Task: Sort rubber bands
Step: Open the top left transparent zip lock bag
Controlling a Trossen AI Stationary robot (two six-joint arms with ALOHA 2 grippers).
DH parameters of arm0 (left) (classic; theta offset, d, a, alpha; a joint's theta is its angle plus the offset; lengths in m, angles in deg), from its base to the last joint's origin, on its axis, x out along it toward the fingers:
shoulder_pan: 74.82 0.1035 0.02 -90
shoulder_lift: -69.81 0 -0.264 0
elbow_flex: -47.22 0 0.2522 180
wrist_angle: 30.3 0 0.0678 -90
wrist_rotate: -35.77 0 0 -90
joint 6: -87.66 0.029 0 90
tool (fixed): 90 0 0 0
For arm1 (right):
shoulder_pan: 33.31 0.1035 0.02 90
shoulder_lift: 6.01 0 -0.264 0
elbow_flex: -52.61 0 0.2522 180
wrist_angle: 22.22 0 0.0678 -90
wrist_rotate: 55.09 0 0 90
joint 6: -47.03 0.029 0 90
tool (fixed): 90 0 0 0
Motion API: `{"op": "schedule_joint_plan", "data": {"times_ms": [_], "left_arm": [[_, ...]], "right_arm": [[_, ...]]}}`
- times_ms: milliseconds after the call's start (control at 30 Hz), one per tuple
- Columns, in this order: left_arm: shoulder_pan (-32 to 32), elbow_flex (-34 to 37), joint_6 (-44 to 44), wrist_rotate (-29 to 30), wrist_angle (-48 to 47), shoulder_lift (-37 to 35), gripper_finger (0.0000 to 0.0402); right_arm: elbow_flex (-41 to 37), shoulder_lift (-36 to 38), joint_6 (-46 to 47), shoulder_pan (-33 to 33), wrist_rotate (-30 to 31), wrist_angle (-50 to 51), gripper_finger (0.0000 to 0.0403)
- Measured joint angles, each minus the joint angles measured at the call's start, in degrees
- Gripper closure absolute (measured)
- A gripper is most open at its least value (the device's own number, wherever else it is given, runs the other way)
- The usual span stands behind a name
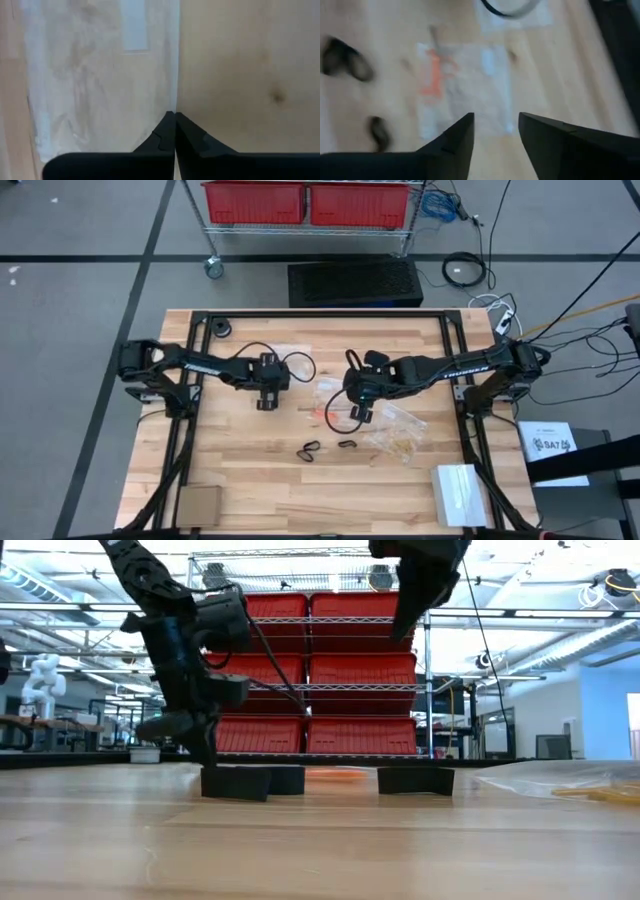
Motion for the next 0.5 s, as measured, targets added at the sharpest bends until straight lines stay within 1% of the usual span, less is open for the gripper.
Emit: {"op": "schedule_joint_plan", "data": {"times_ms": [33,100,167,200,300,367,500], "left_arm": [[-0.1,0.0,-0.3,-0.3,-0.2,-1.3,0.0398],[-0.2,-0.3,-1.1,-1.6,-0.8,-4.2,0.0398],[-0.2,-0.9,-1.9,-3.3,-2.7,-7.0,0.0399],[-0.2,-1.3,-2.2,-3.5,-3.6,-8.4,0.0399],[-0.2,-2.4,-3.0,-3.6,-5.6,-12.6,0.0399],[-0.2,-2.7,-3.4,-3.6,-5.7,-14.7,0.0399],[-0.3,-3.5,-4.5,-3.8,-5.5,-17.3,0.0400]], "right_arm": [[-0.4,0.0,-0.2,0.0,1.4,0.5,0.0268],[-1.8,0.0,-0.5,-0.4,1.9,1.3,0.0283],[-3.8,0.0,-1.4,-0.8,-0.4,0.3,0.0298],[-5.2,0.0,-2.0,-0.8,-2.0,-2.2,0.0304],[-10.1,0.0,-4.2,-0.8,-8.5,-13.5,0.0315],[-12.5,-0.1,-5.3,-0.7,-11.6,-22.8,0.0313],[-15.0,-0.1,-10.0,-1.0,-12.4,-37.8,0.0287]]}}
